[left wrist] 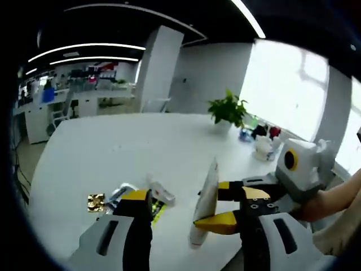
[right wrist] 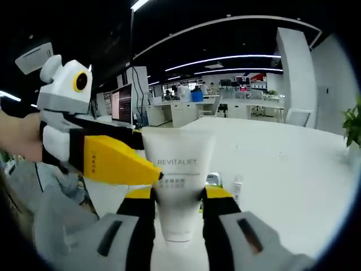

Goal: Arrange the skincare products in the storage area until every visible bottle or jar stands upright without overlapping.

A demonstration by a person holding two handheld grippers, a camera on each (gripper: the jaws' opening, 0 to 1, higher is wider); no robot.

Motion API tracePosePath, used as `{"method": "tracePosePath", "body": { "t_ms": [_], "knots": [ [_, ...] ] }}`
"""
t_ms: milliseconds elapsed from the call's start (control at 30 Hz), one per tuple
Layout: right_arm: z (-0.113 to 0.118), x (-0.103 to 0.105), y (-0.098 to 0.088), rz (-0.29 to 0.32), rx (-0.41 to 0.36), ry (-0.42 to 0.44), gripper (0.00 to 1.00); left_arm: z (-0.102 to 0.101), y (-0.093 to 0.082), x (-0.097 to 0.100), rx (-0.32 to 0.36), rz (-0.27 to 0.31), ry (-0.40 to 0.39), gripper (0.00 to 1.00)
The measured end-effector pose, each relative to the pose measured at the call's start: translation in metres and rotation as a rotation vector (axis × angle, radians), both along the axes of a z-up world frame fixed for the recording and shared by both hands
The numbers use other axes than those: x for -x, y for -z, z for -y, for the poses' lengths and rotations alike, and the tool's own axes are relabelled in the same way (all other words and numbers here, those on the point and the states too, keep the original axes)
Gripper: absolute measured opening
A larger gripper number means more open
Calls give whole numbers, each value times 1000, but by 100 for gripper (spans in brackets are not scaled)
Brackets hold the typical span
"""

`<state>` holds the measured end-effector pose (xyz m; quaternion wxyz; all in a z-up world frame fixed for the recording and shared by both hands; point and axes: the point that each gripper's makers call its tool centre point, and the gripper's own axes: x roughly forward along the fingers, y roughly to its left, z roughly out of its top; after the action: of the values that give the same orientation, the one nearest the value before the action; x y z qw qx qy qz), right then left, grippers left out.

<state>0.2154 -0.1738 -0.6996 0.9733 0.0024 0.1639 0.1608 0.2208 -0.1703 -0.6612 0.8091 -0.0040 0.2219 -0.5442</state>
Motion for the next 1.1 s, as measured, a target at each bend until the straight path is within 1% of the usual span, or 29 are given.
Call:
{"method": "tracePosePath", "body": {
  "t_ms": [67, 167, 200, 233, 267, 300, 333, 433, 500, 533, 600, 633, 667, 733, 800, 867, 900, 933, 967, 1000, 1033, 1067, 1100],
  "knots": [
    [-2, 3, -3, 9, 14, -9, 31, 6, -1, 6, -4, 4, 23, 49],
    [-5, 7, -4, 15, 57, -30, 31, 10, 1, 13, -23, 20, 55, 38],
    [-6, 8, -5, 16, 65, -34, 31, 11, 1, 14, -29, 31, 63, 33],
    [-7, 10, -5, 18, 74, -38, 31, 11, 3, 17, -50, 48, 77, 26],
    [-7, 10, -6, 19, 76, -39, 31, 12, 4, 18, -55, 53, 86, 17],
    [-7, 11, -6, 19, 80, -42, 31, 13, 3, 18, -53, 52, 91, 13],
    [-8, 12, -7, 19, 80, -43, 31, 13, 3, 19, -50, 53, 95, 12],
    [-9, 15, -9, 23, 81, -48, 31, 17, 4, 24, -65, 75, 113, 14],
    [-10, 17, -11, 26, 88, -53, 31, 18, 6, 26, -77, 89, 120, 11],
    [-9, 18, -12, 27, 90, -52, 31, 17, 7, 25, -93, 108, 113, 11],
    [-8, 20, -11, 23, 93, -46, 31, 19, 6, 26, -87, 101, 113, 9],
    [-6, 22, -12, 29, 82, -38, 31, 18, 5, 26, -89, 90, 109, 8],
    [-5, 23, -13, 32, 76, -37, 32, 18, 5, 26, -89, 66, 112, 7],
    [-3, 26, -16, 50, 26, -25, 33, 21, 1, 30, -43, -35, 123, 6],
    [-3, 30, -22, 89, 7, -61, 33, 21, -4, 32, -12, -90, 149, 5],
    [-4, 36, -31, 129, -25, -110, 33, 20, -10, 36, -8, -129, 180, 5],
    [-5, 40, -39, 162, -32, -156, 33, 21, -14, 41, -6, -145, 207, 5],
    [-5, 41, -41, 169, -41, -168, 33, 23, -24, 49, 13, -135, 254, 4],
    [-5, 47, -49, 170, -102, -201, 34, 25, -30, 54, 22, -125, 275, 4],
    [-5, 53, -54, 163, -137, -241, 34, 27, -38, 65, 25, -120, 319, 4],
    [-4, 55, -56, 167, -140, -259, 35, 28, -43, 72, 26, -105, 354, 4],
    [-4, 61, -64, 175, -153, -309, 34, 30, -48, 78, 29, -95, 384, 5],
    [-5, 66, -67, 171, -167, -343, 31, 33, -53, 84, 36, -93, 412, 5]
  ]
}}
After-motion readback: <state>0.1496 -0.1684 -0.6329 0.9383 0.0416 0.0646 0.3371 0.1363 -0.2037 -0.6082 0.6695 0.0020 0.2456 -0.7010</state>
